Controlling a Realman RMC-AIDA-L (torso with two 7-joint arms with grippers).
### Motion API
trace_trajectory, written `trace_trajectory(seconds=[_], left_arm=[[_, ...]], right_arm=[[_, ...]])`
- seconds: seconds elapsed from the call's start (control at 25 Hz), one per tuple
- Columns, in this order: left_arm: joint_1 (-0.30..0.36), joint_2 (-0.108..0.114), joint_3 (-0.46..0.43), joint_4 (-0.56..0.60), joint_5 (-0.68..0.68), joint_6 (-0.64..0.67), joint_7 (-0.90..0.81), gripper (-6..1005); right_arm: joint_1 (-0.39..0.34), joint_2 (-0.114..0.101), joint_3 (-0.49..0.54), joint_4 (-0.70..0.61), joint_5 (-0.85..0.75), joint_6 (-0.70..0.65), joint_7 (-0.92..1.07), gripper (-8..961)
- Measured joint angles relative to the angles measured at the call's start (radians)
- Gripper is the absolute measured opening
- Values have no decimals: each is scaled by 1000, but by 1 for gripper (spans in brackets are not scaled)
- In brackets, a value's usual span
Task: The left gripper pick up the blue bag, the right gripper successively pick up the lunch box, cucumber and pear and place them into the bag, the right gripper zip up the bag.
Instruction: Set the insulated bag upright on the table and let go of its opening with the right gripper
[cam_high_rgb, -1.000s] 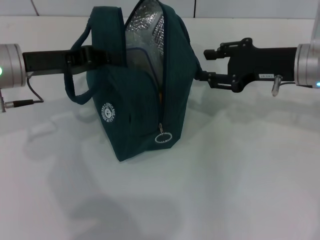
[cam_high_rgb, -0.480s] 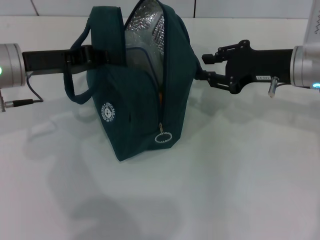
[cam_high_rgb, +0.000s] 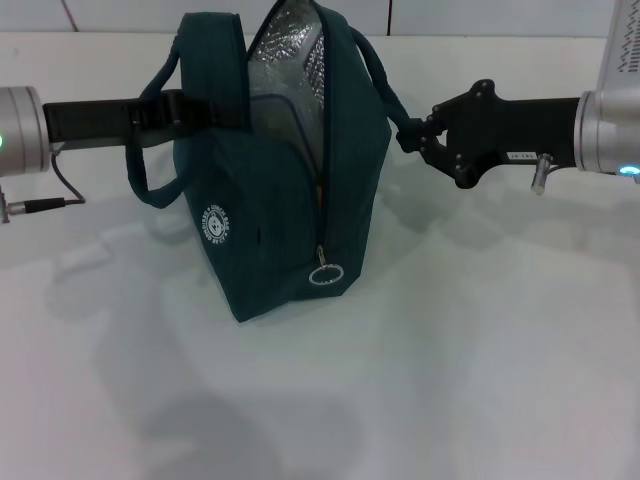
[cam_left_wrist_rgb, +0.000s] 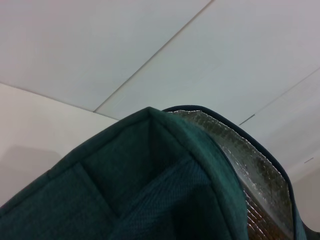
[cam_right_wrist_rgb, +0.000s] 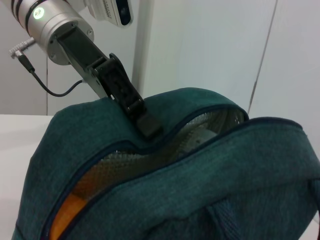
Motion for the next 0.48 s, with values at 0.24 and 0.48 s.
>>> trace_trajectory(seconds=[0.24, 0.48], left_arm=[[2, 0, 0, 0, 0, 0, 0, 51], [8, -3, 0, -5, -18, 1, 13, 51]], right_arm=[[-57, 1, 0, -78, 8, -11, -1, 62], [-168, 2, -4, -221, 92, -42, -37, 61]])
